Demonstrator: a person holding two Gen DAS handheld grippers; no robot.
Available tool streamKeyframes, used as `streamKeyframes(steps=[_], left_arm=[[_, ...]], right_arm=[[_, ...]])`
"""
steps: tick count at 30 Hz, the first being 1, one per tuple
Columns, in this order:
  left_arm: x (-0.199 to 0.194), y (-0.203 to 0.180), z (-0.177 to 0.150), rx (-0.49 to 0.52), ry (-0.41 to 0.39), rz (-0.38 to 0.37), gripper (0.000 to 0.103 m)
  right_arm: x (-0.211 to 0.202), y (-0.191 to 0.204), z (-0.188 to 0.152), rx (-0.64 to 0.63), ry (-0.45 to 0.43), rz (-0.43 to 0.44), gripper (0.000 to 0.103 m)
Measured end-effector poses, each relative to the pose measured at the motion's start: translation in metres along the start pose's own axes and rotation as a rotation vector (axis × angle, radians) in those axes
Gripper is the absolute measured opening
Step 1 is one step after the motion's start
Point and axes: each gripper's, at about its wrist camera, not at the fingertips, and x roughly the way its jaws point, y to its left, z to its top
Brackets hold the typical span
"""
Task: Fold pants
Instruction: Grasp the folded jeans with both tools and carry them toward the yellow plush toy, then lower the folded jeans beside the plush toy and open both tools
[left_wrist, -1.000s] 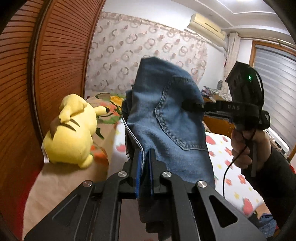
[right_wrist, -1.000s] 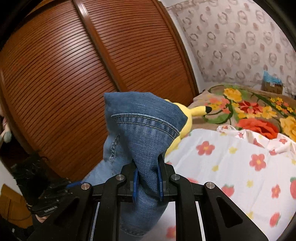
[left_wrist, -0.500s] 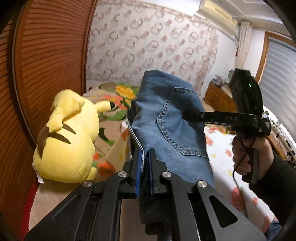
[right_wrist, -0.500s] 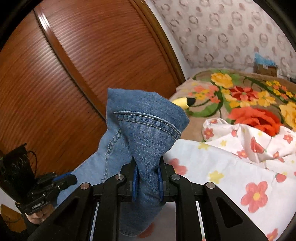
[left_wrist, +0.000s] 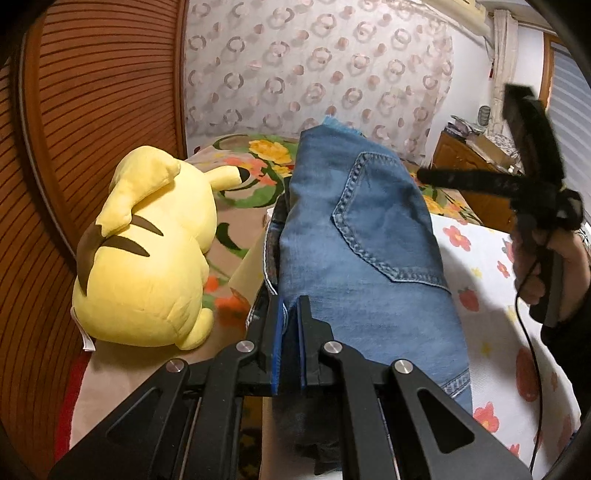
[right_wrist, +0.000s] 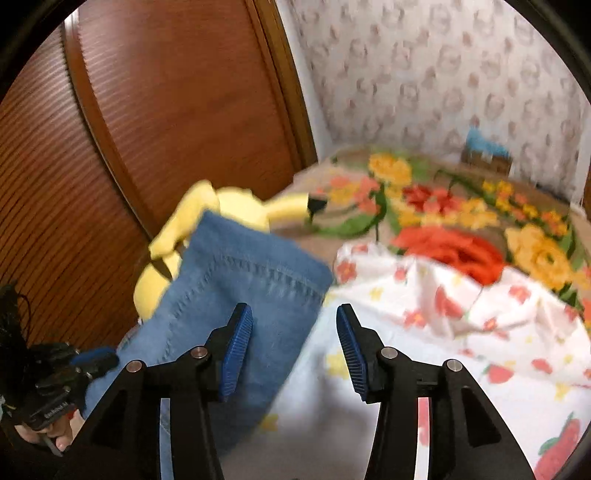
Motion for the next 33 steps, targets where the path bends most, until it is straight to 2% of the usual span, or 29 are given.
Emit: streamKeyframes(steps=[3, 4, 7, 11, 14, 17, 23, 29, 33], left_arm=[[0.003, -0.001, -0.001, 0.002, 0.006, 0.009, 0.008], [0.003, -0.001, -0.002, 0.001, 0.005, 0.012, 0.008], [0.006, -0.001, -0.002, 0.002, 0.009, 0.019, 0.008], [0.0, 0.002, -0.001, -0.032, 0.002, 0.008, 0.008], [-0.019, 0.001, 0.004, -0.036, -0.028, 0.019, 0.008], [-0.042, -0.01, 0.009, -0.001, -0.07, 0.038, 0.008], [-0.089, -0.044, 0.012, 0.05, -0.135, 0.022, 0.008], [-0.134, -0.087, 0.005, 0.107, -0.195, -0.012, 0.008], [-0.156, -0.109, -0.003, 0.139, -0.216, -0.023, 0.008]], right_arm=[[0.003, 0.02, -0.005, -0.055, -0.007, 0.043, 0.032], [0.011, 0.026, -0.004, -0.069, 0.002, 0.042, 0.03], [0.047, 0.024, -0.006, -0.061, 0.057, -0.034, 0.028], [0.045, 0.016, -0.008, -0.004, 0.058, -0.012, 0.028], [0.022, 0.015, -0.007, -0.018, 0.028, -0.012, 0.028], [-0.021, 0.019, -0.017, -0.039, -0.009, -0.024, 0.029], [-0.119, 0.026, -0.053, -0.056, -0.108, -0.039, 0.029], [-0.189, 0.04, -0.094, -0.067, -0.174, -0.08, 0.029], [-0.214, 0.048, -0.117, -0.063, -0.204, -0.107, 0.029]])
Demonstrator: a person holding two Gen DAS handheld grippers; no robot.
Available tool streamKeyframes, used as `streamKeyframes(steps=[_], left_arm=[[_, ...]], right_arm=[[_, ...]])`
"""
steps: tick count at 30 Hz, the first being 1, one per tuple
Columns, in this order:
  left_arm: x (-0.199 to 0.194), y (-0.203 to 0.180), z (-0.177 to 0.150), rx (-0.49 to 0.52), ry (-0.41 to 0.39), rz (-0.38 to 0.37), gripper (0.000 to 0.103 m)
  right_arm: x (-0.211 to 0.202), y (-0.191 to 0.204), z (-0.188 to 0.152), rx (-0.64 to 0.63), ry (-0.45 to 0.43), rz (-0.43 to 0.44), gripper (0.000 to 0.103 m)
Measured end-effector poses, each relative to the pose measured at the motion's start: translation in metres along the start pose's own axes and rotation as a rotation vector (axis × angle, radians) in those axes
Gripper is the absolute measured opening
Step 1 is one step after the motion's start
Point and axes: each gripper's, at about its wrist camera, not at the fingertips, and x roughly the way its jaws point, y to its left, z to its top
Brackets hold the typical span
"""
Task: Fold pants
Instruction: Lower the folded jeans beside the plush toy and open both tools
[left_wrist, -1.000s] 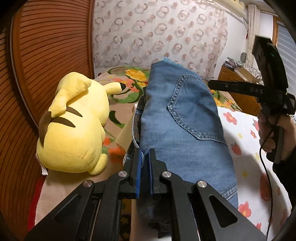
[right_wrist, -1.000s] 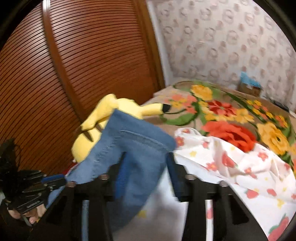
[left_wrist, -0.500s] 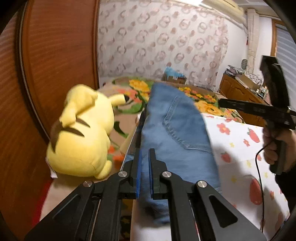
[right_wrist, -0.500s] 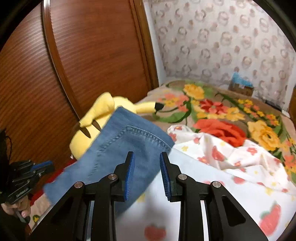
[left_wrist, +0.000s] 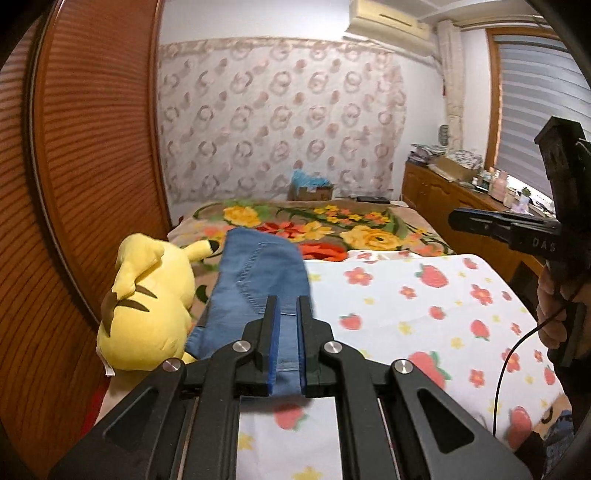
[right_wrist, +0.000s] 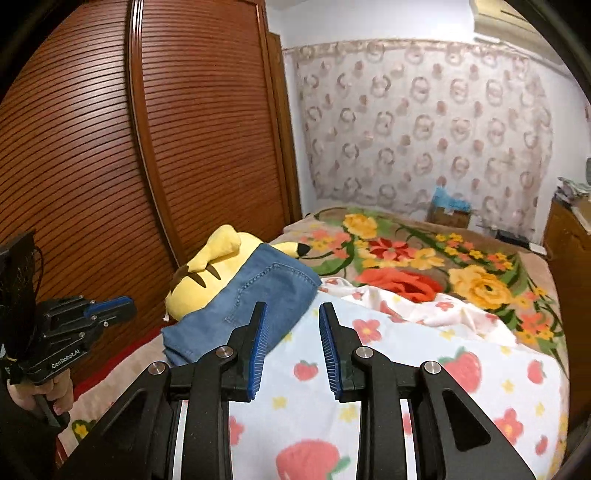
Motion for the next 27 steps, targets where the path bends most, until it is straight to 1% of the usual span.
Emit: streamKeyframes(steps=[4, 5, 6, 9, 10, 12, 13, 14, 15, 16, 17, 19, 21, 22, 23, 26, 27], left_arm=[[-0.02, -0.024, -0.003, 0.02, -0.016, -0.031, 0.009], [-0.023, -0.028, -0.004, 0.022, -0.019, -0.038, 0.014], [-0.026, -0.032, -0.005, 0.024, -0.022, -0.046, 0.021], [-0.037, -0.047, -0.008, 0.036, -0.034, -0.072, 0.026], [-0.04, -0.05, -0.009, 0.04, -0.037, -0.075, 0.031], [-0.048, -0.059, -0.01, 0.048, -0.049, -0.087, 0.05], [-0.052, -0.063, -0.011, 0.05, -0.058, -0.094, 0.053], [-0.056, -0.068, -0.011, 0.055, -0.062, -0.097, 0.066], [-0.059, -0.072, -0.011, 0.058, -0.071, -0.099, 0.082], [-0.061, -0.074, -0.011, 0.058, -0.079, -0.1, 0.086], [-0.066, -0.079, -0.011, 0.061, -0.095, -0.105, 0.087], [-0.071, -0.087, -0.01, 0.07, -0.105, -0.1, 0.088], [-0.075, -0.096, -0.011, 0.078, -0.117, -0.07, 0.09], [-0.077, -0.099, -0.011, 0.08, -0.121, -0.064, 0.094], [-0.079, -0.102, -0.012, 0.076, -0.127, -0.066, 0.103], [-0.085, -0.105, -0.014, 0.053, -0.144, -0.075, 0.103], [-0.087, -0.108, -0.014, 0.047, -0.147, -0.06, 0.103]], right_arm=[[-0.036, 0.007, -0.019, 0.001, -0.018, -0.035, 0.029], [-0.045, 0.008, -0.024, 0.002, -0.022, -0.045, 0.029], [-0.053, 0.011, -0.028, 0.003, -0.024, -0.052, 0.029], [-0.08, 0.015, -0.045, 0.013, -0.038, -0.075, 0.029], [-0.083, 0.019, -0.047, 0.015, -0.041, -0.082, 0.029], [-0.102, 0.021, -0.057, 0.026, -0.05, -0.098, 0.029], [-0.105, 0.024, -0.057, 0.029, -0.054, -0.108, 0.029], [-0.113, 0.026, -0.061, 0.032, -0.06, -0.12, 0.029], [-0.12, 0.027, -0.065, 0.036, -0.066, -0.13, 0.029], [-0.125, 0.031, -0.068, 0.041, -0.069, -0.139, 0.029], [-0.133, 0.033, -0.072, 0.048, -0.073, -0.149, 0.03], [-0.148, 0.039, -0.079, 0.057, -0.087, -0.18, 0.044], [-0.164, 0.043, -0.086, 0.062, -0.108, -0.223, 0.05], [-0.17, 0.048, -0.088, 0.065, -0.114, -0.247, 0.052], [-0.175, 0.052, -0.09, 0.071, -0.115, -0.272, 0.053], [-0.191, 0.062, -0.097, 0.102, -0.122, -0.335, 0.056], [-0.195, 0.066, -0.099, 0.104, -0.127, -0.343, 0.056]])
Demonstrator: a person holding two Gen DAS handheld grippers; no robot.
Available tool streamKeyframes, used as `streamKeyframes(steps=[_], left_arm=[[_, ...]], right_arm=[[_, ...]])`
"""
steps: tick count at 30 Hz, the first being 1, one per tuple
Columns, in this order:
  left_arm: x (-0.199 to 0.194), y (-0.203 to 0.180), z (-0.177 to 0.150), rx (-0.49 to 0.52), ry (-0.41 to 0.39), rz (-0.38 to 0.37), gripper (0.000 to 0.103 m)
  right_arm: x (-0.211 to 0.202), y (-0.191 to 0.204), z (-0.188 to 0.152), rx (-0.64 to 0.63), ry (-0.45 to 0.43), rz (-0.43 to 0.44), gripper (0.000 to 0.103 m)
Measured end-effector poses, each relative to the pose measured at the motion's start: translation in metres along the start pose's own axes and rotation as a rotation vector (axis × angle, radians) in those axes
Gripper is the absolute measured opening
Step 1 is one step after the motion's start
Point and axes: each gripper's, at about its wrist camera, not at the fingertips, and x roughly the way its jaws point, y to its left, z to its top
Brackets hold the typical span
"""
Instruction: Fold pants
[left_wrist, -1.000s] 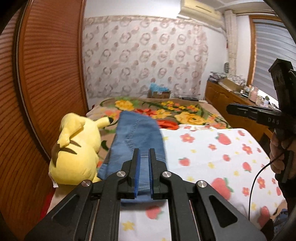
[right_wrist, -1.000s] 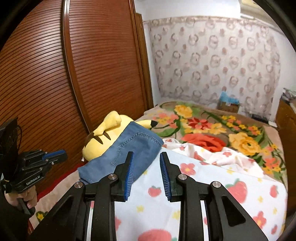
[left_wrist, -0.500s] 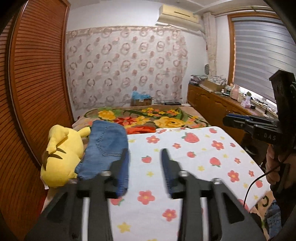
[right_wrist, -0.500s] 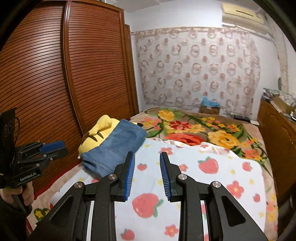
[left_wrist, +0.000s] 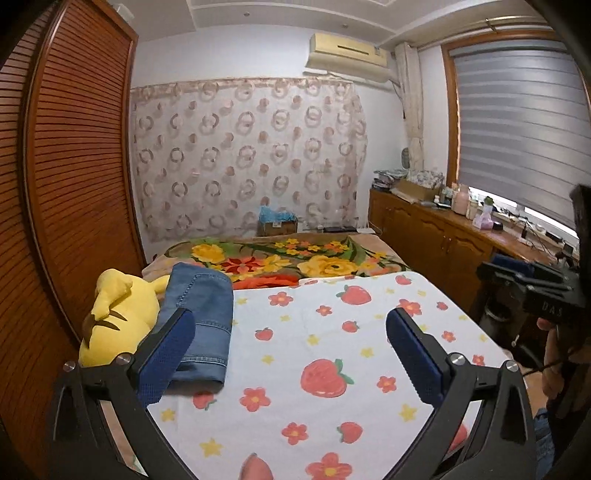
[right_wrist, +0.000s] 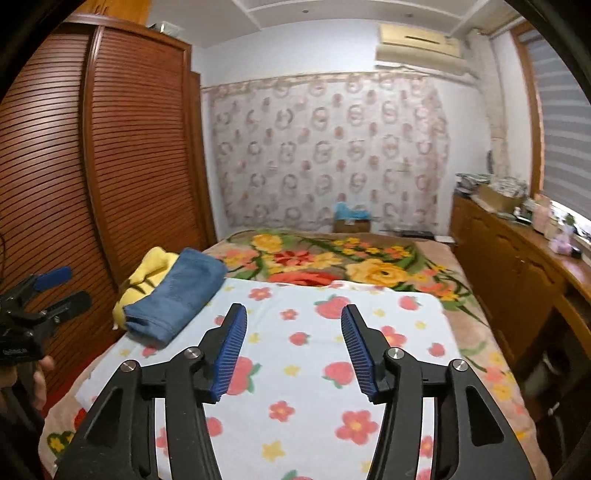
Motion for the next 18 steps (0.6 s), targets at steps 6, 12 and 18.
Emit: streamKeyframes(steps=[6, 12, 18], left_arm=[[0.002, -0.005, -0.005, -0.022, 0.038, 0.064, 0.103], [-0.002, -0.012, -0.011, -0.005, 0.031, 0.049, 0.103], [-0.004, -0.015, -0.012, -0.003, 0.031, 0.049, 0.103]], right_arm=[[-0.024, 0.012, -0.003, 0.012, -0.024, -0.031, 0.057], [-0.036, 0.016, -0.008, 0.022, -0.033, -0.05, 0.057], [-0.032, 0.014, -0.008, 0.026, -0.026, -0.056, 0.057]])
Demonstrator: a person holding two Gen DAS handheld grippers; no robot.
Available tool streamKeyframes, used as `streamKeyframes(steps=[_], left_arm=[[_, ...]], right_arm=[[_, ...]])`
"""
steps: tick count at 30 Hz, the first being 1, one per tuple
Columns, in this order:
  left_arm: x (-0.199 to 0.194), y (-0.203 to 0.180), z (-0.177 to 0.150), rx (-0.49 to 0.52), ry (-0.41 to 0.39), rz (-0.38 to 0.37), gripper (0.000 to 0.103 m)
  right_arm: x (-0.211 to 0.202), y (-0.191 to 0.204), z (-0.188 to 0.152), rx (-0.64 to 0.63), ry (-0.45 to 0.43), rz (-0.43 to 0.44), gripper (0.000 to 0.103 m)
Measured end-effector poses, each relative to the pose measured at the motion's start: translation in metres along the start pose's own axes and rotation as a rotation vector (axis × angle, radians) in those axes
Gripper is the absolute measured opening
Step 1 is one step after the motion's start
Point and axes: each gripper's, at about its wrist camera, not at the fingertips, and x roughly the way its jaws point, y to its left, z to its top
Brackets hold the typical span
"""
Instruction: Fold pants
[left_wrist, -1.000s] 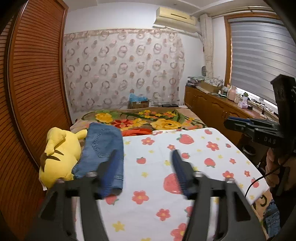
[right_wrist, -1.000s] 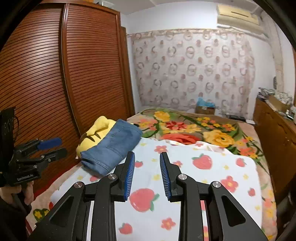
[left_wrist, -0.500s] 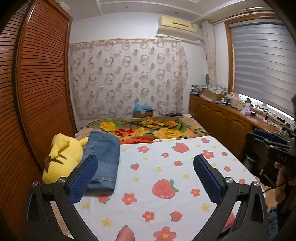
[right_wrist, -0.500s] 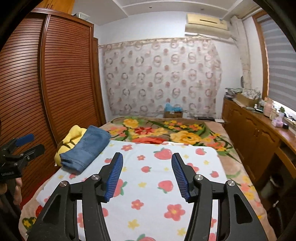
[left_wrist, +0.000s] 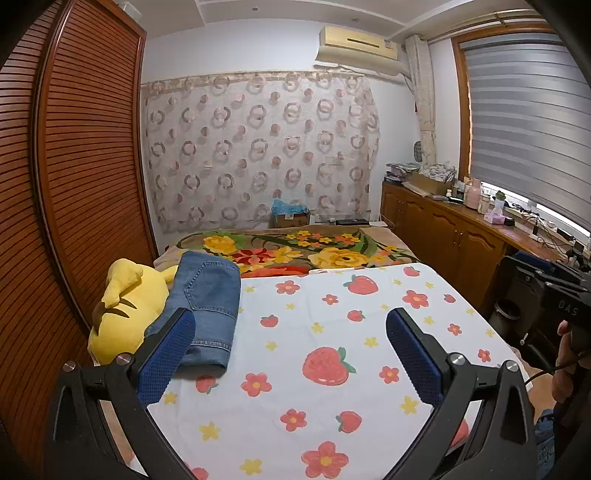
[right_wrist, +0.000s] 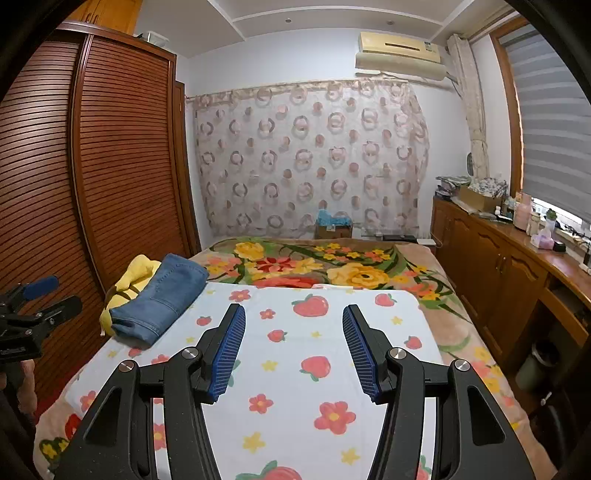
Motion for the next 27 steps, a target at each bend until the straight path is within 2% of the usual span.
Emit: streamKeyframes(steps=[27], left_arm=[[0.001, 0.003, 0.0, -0.003, -0.002, -0.001, 0.103]], right_arm=[[0.0, -0.015, 0.001, -0.002, 0.001, -0.001, 0.057]])
